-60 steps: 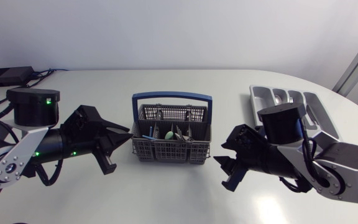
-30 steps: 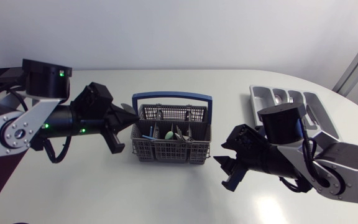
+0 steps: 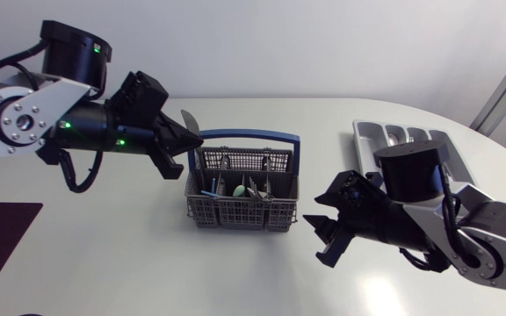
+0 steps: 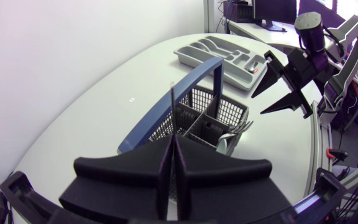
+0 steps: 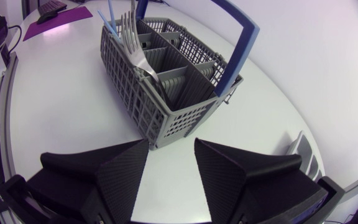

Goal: Unload the cutlery basket into the drawer organizer.

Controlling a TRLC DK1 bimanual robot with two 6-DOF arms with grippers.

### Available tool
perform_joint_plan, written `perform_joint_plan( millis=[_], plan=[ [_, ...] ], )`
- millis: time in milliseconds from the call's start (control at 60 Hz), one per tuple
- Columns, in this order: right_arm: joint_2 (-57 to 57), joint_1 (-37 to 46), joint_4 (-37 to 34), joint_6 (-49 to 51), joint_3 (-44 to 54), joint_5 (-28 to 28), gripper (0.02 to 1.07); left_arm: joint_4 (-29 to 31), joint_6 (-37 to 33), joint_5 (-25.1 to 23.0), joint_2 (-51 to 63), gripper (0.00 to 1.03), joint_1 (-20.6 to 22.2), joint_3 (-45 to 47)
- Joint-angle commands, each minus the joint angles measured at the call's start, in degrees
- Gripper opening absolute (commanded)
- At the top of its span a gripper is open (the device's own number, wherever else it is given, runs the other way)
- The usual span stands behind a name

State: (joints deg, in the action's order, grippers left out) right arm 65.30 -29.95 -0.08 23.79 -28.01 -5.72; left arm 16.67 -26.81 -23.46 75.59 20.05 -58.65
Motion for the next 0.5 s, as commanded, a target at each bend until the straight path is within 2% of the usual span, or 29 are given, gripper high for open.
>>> perform_joint_plan(
  millis=[0, 267, 333, 483],
  plan=[
    [-1.58, -0.19, -1.24, -0.50, 0.59, 0.09, 0.58, 1.62, 1.41, 0.00, -5.10, 0.03, -0.10, -3.13],
    [-7.11, -0.37, -3.61, -1.91, -0.99, 0.18, 0.58, 6.01, 4.40, 0.00, -17.06, 0.03, 0.34, -3.57],
    [-9.31, -0.37, -3.97, -2.17, -1.26, 0.18, 0.62, 6.63, 4.92, -0.09, -19.61, 0.03, 0.42, -3.49],
    [-12.04, -0.81, -6.25, -3.31, -2.66, -0.26, 0.64, 7.94, 7.03, -0.27, -23.47, 0.03, 3.15, -3.66]
  ],
)
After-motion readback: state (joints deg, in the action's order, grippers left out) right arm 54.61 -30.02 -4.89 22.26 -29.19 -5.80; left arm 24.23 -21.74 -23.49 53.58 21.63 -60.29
